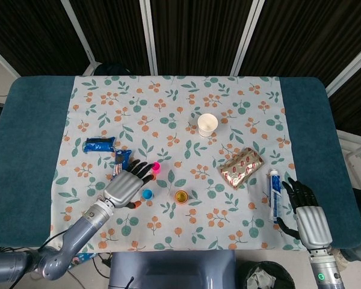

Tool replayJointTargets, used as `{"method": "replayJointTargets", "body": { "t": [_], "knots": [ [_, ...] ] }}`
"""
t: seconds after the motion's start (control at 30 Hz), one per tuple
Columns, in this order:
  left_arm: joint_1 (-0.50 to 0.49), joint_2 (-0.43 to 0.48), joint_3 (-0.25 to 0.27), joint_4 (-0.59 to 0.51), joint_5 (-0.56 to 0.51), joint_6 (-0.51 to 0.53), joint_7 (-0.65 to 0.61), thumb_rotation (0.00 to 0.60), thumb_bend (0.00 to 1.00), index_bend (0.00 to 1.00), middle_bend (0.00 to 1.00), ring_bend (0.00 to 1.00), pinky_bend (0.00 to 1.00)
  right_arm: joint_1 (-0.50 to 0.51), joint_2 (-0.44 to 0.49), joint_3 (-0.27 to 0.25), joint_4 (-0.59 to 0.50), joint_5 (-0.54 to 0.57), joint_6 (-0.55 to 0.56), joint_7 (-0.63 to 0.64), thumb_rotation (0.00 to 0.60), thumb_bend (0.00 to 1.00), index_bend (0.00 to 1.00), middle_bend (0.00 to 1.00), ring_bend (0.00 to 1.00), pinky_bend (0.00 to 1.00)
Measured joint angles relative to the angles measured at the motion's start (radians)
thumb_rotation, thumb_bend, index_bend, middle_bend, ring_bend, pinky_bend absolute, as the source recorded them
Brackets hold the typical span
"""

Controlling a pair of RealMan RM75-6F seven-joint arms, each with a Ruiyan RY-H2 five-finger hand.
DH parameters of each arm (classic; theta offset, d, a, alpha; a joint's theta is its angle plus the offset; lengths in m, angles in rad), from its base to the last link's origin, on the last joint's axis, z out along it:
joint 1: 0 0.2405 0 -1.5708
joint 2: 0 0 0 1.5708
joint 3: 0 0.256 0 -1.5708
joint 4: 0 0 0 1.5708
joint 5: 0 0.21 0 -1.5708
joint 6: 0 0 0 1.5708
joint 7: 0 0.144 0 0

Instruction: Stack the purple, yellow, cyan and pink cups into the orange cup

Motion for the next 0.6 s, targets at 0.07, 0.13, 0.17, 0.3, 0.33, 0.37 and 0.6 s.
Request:
{"method": "replayJointTargets", "body": {
  "t": [0.07, 0.13, 0.17, 0.3, 0.33, 0.37, 0.6],
  "knots": [
    [-0.007, -0.005, 0.007, 0.006, -0.008, 0.003, 0.004, 0.6, 0.22, 0.31, 0.0, 0.0, 0.0, -0.003, -0.001, 0.006, 0.001, 0.0, -0.005, 0.0, 0.6, 0.36, 0.01, 0.0, 0.0, 0.1],
    [-0.011, -0.009, 0.011, 0.011, -0.013, 0.006, 0.006, 0.6, 0.24, 0.32, 0.0, 0.0, 0.0, -0.006, -0.001, 0.012, 0.002, -0.002, -0.009, 0.0, 0.6, 0.36, 0.01, 0.0, 0.0, 0.1],
    [-0.013, -0.011, 0.014, 0.015, -0.016, 0.008, 0.006, 0.6, 0.25, 0.32, 0.0, 0.0, 0.0, -0.008, -0.002, 0.014, 0.002, -0.002, -0.011, 0.0, 0.6, 0.36, 0.01, 0.0, 0.0, 0.1],
    [-0.02, -0.018, 0.025, 0.029, -0.025, 0.013, 0.008, 0.6, 0.25, 0.34, 0.0, 0.0, 0.0, -0.014, -0.003, 0.022, 0.002, -0.004, -0.019, -0.004, 0.6, 0.36, 0.01, 0.0, 0.0, 0.1],
    [-0.022, -0.019, 0.028, 0.034, -0.026, 0.014, 0.009, 0.6, 0.25, 0.34, 0.0, 0.0, 0.0, -0.015, -0.004, 0.024, 0.002, -0.004, -0.022, -0.005, 0.6, 0.36, 0.01, 0.0, 0.0, 0.1],
    [-0.023, -0.022, 0.032, 0.039, -0.028, 0.016, 0.011, 0.6, 0.25, 0.34, 0.0, 0.0, 0.0, -0.016, -0.004, 0.026, 0.002, -0.004, -0.025, -0.006, 0.6, 0.36, 0.01, 0.0, 0.0, 0.1],
    [-0.03, -0.041, 0.04, 0.067, -0.029, 0.028, 0.007, 0.6, 0.25, 0.35, 0.0, 0.0, 0.0, -0.022, -0.007, 0.035, 0.003, -0.005, -0.037, -0.012, 0.6, 0.36, 0.01, 0.0, 0.0, 0.1]
  ]
}}
